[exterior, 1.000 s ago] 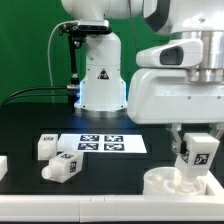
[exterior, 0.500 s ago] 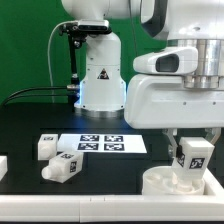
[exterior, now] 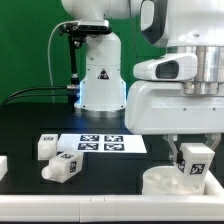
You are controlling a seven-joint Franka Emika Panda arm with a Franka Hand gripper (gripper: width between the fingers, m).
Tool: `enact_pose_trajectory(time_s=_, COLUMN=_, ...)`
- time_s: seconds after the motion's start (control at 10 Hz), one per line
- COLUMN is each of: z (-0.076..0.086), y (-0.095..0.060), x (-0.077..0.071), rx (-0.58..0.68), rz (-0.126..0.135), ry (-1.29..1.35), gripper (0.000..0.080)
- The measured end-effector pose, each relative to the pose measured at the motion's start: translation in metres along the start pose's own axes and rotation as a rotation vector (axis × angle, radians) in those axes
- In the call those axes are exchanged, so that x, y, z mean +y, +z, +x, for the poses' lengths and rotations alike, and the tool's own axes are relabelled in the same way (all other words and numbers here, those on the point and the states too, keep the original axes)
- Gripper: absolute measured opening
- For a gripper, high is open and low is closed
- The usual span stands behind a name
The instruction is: Assemble stool
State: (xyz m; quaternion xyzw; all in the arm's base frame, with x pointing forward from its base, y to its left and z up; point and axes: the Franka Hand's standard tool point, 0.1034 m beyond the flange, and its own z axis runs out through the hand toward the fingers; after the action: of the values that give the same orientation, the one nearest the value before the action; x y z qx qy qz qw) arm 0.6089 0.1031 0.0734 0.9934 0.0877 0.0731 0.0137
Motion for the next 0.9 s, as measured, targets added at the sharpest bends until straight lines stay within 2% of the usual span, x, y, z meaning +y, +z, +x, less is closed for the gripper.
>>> enact_pose_trajectory(time_s=0.6, z=0.0019, y=0.0007, x=0.0001, rx=0.038, rz=0.0, ry=0.001, gripper=0.0334)
enact_pose_trajectory(time_s=0.7, z=0.0019, y=0.0007, x=0.0001, rx=0.038, rz=0.0, ry=0.001, gripper=0.0512)
enact_pose_trajectory(time_s=0.8, z=0.0019, y=0.0008, x=0.0002, rx=0.038, rz=0.0, ry=0.001, gripper=0.0512)
enact_pose_trajectory(time_s=0.9, z=0.0019, y=0.0008, x=0.0001, rx=0.038, rz=0.0, ry=0.001, gripper=0.0617)
